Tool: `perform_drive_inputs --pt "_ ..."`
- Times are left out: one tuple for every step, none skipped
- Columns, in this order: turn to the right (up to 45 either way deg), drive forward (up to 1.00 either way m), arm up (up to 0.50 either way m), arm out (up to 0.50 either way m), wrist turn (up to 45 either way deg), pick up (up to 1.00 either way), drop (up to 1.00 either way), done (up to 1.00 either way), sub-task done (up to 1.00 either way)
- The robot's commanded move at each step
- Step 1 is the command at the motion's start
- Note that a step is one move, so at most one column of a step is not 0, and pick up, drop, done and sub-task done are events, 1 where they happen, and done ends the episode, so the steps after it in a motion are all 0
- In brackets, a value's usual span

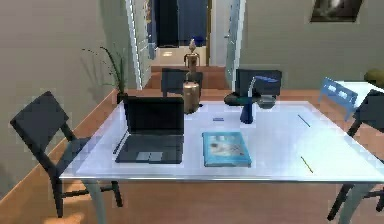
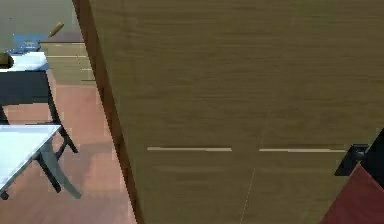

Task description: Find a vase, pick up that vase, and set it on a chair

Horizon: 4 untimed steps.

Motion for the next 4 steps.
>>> perform_drive_inputs --pt "45.0 0.00 0.00 0.00 0.0 0.00 0.00 0.00 0.00" --pt "9.0 0.00 0.00 0.00 0.0 0.00 0.00 0.00 0.00" --pt "0.0 0.75 0.00 0.00 0.0 0.00 0.00 0.00 0.00" --pt "30.0 0.00 0.00 0.00 0.0 0.00 0.00 0.00 0.00"
